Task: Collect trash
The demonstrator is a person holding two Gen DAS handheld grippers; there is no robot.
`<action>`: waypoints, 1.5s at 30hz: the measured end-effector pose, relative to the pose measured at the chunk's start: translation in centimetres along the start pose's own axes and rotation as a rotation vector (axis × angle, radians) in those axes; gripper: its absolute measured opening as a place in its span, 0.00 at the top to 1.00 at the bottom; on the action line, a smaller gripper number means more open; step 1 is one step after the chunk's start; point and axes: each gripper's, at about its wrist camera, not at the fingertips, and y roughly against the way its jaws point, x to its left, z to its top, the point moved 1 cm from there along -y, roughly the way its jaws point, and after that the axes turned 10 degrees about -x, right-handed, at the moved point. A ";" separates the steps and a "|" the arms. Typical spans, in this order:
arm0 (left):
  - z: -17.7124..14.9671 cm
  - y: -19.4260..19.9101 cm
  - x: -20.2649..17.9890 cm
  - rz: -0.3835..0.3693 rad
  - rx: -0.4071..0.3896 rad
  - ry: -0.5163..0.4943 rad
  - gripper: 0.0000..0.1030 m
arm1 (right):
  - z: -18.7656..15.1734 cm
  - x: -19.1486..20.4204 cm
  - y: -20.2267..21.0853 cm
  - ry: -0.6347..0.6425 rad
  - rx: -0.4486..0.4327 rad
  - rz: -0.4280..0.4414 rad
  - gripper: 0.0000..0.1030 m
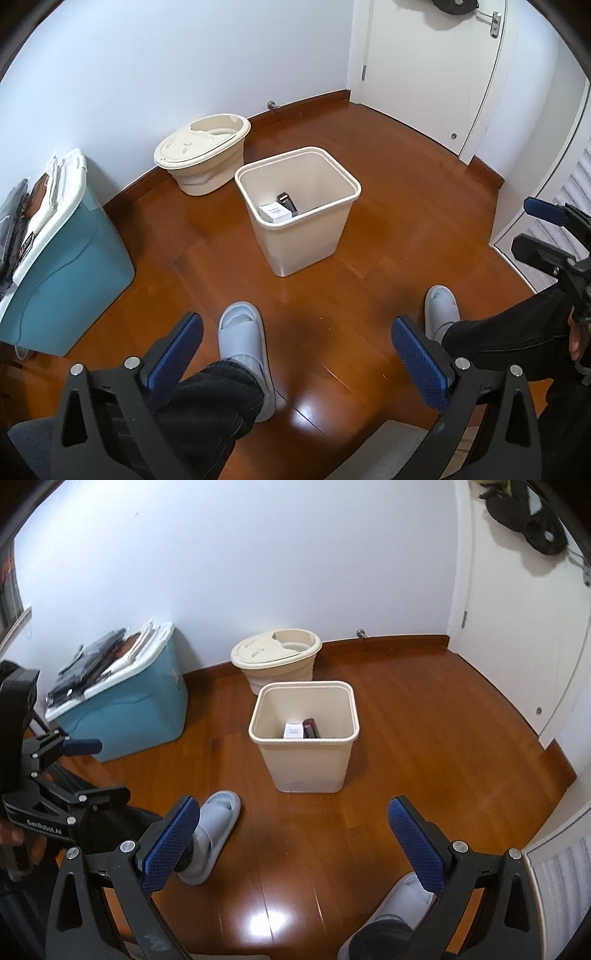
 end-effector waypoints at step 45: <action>0.2 0.1 0.2 0.069 -0.027 0.012 0.00 | -0.4 0.3 -1.7 -0.027 0.019 -0.007 0.00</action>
